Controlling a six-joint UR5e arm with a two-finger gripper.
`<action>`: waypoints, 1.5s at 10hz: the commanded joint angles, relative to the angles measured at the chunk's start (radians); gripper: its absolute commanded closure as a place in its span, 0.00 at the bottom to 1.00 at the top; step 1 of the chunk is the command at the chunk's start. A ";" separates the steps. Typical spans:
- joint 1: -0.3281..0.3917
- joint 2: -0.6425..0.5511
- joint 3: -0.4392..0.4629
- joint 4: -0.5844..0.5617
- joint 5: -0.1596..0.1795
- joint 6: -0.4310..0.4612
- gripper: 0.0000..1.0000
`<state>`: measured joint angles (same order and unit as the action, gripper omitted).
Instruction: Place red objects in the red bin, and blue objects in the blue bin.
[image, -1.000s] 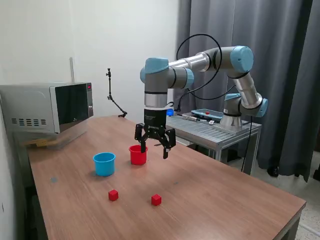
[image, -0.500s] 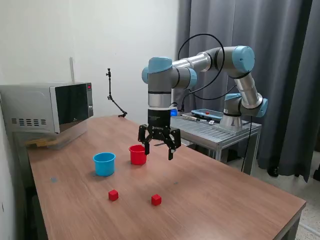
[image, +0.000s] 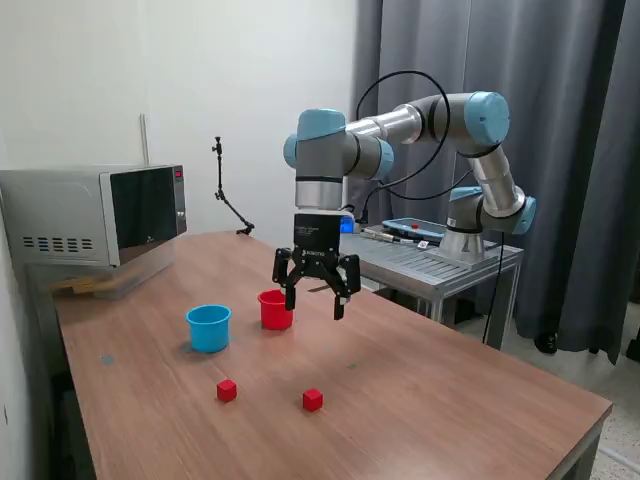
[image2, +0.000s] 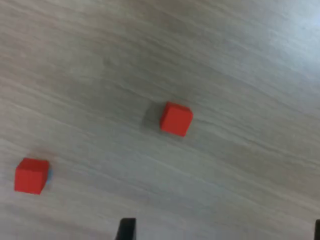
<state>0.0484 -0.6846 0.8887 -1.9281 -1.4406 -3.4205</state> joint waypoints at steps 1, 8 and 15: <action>0.001 -0.004 0.031 -0.055 -0.011 0.067 0.00; 0.018 0.011 0.124 -0.156 -0.066 0.266 0.00; 0.048 0.094 0.110 -0.158 -0.067 0.372 0.00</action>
<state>0.0896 -0.6188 1.0098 -2.0882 -1.5061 -3.0860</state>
